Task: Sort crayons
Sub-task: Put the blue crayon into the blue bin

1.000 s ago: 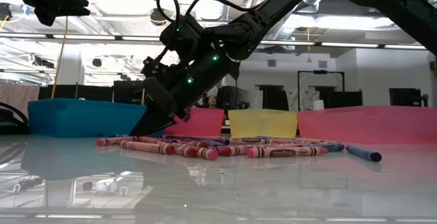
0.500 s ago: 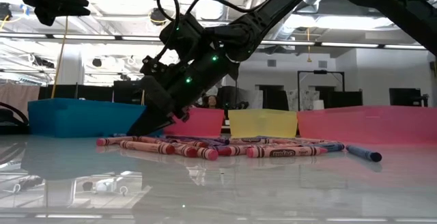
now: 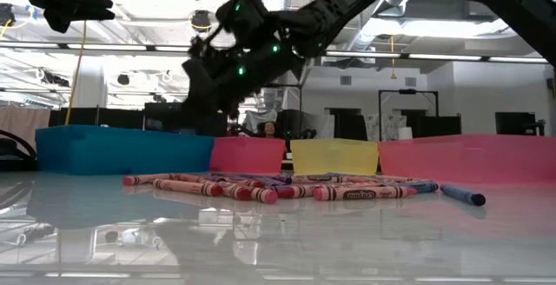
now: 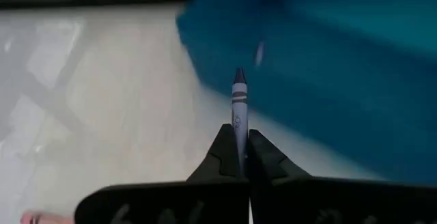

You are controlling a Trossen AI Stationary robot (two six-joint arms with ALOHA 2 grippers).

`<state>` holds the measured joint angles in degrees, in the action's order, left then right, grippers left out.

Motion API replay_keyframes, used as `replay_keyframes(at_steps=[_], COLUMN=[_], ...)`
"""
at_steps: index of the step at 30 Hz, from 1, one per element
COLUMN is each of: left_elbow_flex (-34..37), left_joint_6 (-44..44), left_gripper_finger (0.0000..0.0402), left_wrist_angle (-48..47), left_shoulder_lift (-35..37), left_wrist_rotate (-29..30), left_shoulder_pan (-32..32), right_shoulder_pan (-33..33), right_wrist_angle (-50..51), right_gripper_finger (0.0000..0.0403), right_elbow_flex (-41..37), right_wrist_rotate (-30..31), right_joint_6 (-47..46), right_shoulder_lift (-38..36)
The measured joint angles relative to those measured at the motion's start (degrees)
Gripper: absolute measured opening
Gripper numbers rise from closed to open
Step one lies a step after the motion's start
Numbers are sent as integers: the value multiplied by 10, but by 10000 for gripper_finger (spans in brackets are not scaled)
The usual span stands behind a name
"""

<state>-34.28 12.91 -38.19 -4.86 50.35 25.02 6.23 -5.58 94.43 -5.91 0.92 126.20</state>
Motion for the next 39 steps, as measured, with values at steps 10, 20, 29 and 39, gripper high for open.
replay_keyframes(at_steps=[10, 20, 29, 39], left_elbow_flex=[0, 0, 0, 0], left_joint_6=[0, 0, 4, 5], left_gripper_finger=[145, 145, 145, 145], left_wrist_angle=[0, -1, 0, -2], left_shoulder_lift=[0, 0, 0, 0], left_wrist_rotate=[0, 12, 15, 25], left_shoulder_pan=[0, 0, 0, 0], right_shoulder_pan=[35, 80, 86, 87], right_wrist_angle=[-140, -218, -244, -273], right_gripper_finger=[3, 3, 3, 3], right_elbow_flex=[1, 1, 1, 67], right_wrist_rotate=[-2, -1, 27, 29], right_joint_6=[10, 6, 6, -9], right_shoulder_lift=[-23, -22, -20, 59])
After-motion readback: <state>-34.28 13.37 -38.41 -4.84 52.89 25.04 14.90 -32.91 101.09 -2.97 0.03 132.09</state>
